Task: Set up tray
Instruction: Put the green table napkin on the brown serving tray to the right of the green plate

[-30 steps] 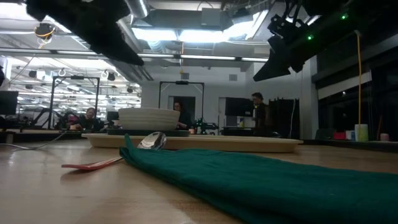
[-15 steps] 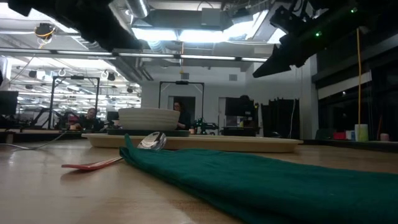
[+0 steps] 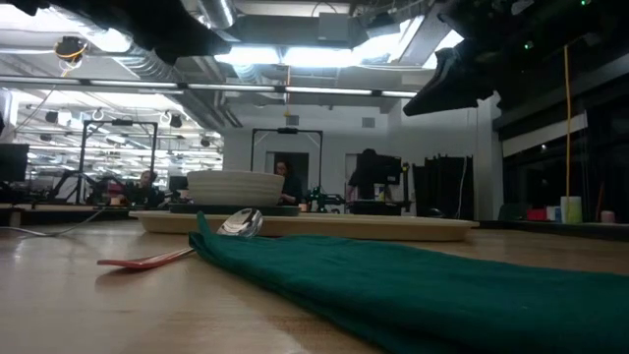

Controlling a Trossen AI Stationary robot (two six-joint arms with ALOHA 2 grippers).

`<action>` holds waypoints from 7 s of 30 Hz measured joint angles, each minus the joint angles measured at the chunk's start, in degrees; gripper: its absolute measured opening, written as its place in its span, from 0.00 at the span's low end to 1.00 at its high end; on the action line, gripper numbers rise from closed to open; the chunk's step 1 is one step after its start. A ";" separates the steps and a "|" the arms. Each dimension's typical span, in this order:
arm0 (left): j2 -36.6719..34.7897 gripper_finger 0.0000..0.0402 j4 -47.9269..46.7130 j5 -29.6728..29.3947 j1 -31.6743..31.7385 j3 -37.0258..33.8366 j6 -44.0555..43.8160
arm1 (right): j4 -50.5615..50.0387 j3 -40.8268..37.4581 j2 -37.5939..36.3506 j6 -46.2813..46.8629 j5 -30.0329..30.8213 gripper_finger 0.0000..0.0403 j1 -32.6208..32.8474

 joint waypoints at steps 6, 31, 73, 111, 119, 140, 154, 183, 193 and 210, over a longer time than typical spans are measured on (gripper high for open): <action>4.28 0.01 1.35 2.51 -0.04 0.04 -0.98 | -1.13 0.00 0.00 1.48 -2.86 0.03 1.02; 14.47 0.01 13.88 0.41 -6.10 0.04 4.97 | -38.63 20.00 6.79 25.18 4.24 0.00 33.48; 14.47 0.01 14.19 0.83 -5.90 0.04 5.00 | -50.19 43.98 35.32 28.51 4.87 0.49 42.62; 14.47 0.01 14.15 1.05 -5.90 0.04 3.47 | -8.57 18.12 35.26 15.18 6.25 0.55 41.71; 14.47 0.01 14.12 1.05 -5.88 0.04 2.56 | -7.54 19.69 39.66 11.58 3.43 0.55 39.30; 14.47 0.01 14.10 1.72 -5.95 0.04 0.95 | -11.69 20.70 41.25 4.22 7.01 0.55 39.17; 14.47 0.01 14.10 1.72 -5.95 0.04 0.95 | -11.04 20.61 41.31 -4.70 5.79 0.55 38.04; 14.47 0.01 14.12 1.70 -5.95 0.04 0.95 | -7.51 20.39 41.48 -9.23 5.91 0.44 37.03; 14.47 0.01 14.12 1.70 -5.95 0.04 0.95 | -5.13 20.39 41.48 -13.04 2.36 0.43 36.64; 14.47 0.01 14.12 1.70 -5.95 0.04 0.97 | -4.92 20.46 41.55 -12.06 -1.07 0.21 35.32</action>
